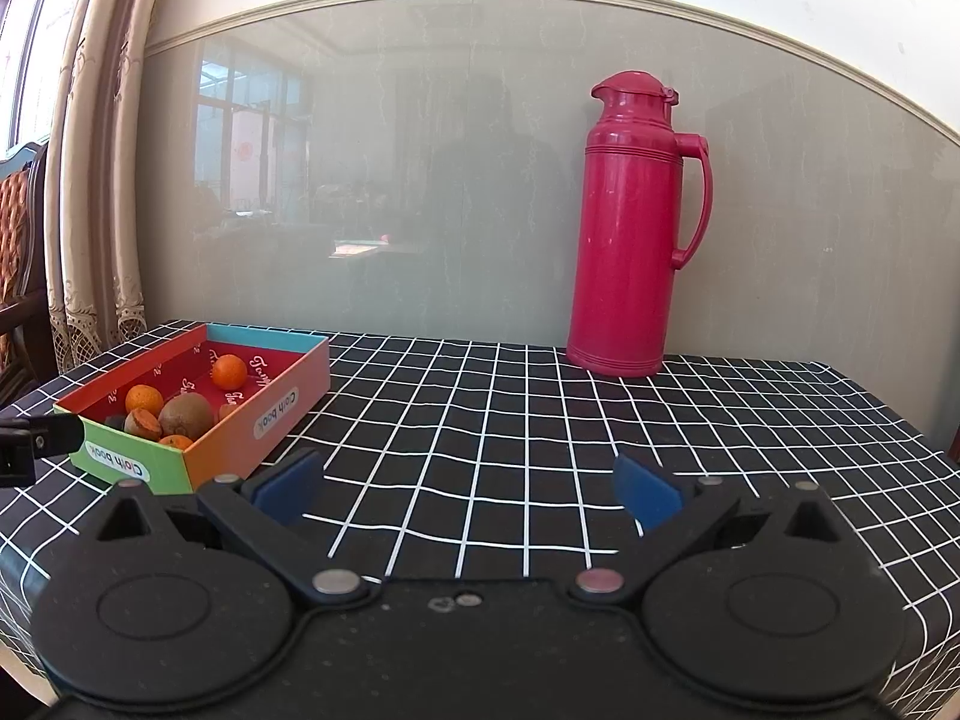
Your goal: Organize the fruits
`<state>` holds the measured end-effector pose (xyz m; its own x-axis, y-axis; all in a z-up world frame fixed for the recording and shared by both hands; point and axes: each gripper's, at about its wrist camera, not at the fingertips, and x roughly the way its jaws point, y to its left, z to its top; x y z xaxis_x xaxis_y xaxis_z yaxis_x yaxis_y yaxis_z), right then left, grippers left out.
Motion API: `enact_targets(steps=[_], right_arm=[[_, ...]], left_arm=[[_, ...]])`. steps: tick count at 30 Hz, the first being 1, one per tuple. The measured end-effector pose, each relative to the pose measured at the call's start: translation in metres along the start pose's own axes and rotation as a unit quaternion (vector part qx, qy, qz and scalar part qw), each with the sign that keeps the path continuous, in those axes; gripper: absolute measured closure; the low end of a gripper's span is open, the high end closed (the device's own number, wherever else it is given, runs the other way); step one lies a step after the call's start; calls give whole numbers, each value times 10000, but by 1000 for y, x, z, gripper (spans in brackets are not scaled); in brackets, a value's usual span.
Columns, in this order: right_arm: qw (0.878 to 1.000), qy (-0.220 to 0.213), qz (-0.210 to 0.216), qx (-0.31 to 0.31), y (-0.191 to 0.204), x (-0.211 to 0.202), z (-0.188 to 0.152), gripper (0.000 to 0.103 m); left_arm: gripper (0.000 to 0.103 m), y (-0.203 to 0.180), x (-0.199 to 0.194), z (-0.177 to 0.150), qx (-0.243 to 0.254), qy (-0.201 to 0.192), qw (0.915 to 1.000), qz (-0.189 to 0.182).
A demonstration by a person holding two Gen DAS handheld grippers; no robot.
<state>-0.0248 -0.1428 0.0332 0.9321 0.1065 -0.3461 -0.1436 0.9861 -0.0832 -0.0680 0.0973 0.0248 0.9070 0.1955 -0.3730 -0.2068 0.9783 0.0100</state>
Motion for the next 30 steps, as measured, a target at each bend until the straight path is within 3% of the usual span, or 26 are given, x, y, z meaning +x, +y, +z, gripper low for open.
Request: enact_targets(steps=[30], right_arm=[[10000, -4, 2, 1, 1, 0, 0, 0]], left_arm=[[0, 4, -2, 0, -115, -54, 9999, -41]])
